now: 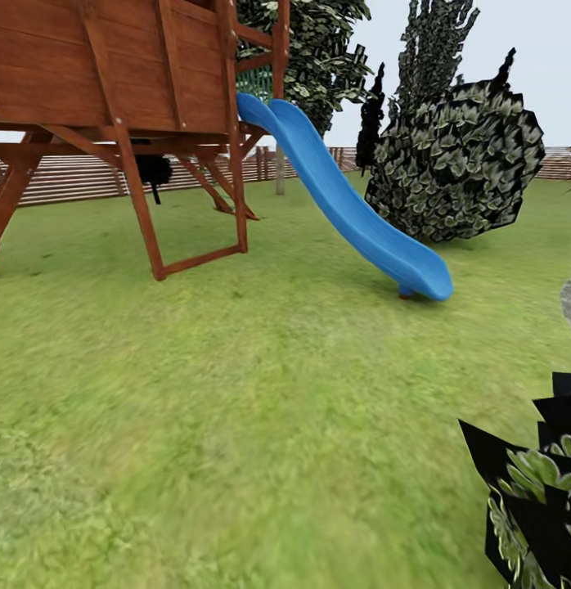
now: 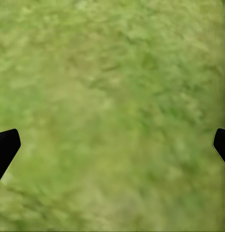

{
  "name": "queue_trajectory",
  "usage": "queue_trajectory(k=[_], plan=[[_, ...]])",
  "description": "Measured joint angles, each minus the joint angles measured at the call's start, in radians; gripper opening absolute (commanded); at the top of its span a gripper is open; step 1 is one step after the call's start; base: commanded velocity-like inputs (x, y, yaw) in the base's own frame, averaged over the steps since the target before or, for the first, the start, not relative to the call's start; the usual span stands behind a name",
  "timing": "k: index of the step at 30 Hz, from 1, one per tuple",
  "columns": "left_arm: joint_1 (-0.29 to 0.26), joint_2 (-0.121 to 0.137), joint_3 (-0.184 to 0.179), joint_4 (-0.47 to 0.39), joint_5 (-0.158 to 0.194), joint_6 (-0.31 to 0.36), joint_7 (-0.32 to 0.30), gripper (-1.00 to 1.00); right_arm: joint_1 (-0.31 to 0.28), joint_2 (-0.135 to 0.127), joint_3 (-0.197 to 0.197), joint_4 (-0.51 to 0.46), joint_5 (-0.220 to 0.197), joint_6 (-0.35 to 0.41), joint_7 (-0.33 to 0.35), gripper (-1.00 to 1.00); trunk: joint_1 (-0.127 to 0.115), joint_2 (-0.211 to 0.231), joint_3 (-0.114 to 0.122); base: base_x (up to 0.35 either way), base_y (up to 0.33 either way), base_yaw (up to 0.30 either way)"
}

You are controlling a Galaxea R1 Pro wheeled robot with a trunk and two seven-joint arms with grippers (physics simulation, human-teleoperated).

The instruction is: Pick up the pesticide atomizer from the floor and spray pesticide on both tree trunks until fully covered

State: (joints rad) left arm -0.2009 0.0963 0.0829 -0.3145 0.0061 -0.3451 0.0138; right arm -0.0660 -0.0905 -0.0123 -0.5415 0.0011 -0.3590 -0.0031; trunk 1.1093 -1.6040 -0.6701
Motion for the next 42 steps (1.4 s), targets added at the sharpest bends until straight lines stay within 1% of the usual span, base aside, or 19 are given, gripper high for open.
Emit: queue_trajectory(k=[5, 8, 42], plan=[[0.000, 0.000, 0.000, 0.000, 0.001, 0.000, 0.000, 1.00, 0.000, 0.000, 0.000, 0.000, -0.001, 0.000, 0.000, 1.00, 0.000, 0.000, 0.000, 0.340, 0.000, -0.235], [0.000, 0.000, 0.000, 0.000, 0.001, 0.000, 0.000, 1.00, 0.000, 0.000, 0.000, 0.000, -0.001, 0.000, 0.000, 1.00, 0.000, 0.000, 0.000, 0.340, 0.000, -0.077], [0.000, 0.000, 0.000, 0.000, 0.001, 0.000, 0.000, 1.00, 0.000, 0.000, 0.000, 0.000, -0.001, -0.002, 0.000, 1.00, 0.000, 0.000, 0.000, 0.340, 0.000, -0.003]])
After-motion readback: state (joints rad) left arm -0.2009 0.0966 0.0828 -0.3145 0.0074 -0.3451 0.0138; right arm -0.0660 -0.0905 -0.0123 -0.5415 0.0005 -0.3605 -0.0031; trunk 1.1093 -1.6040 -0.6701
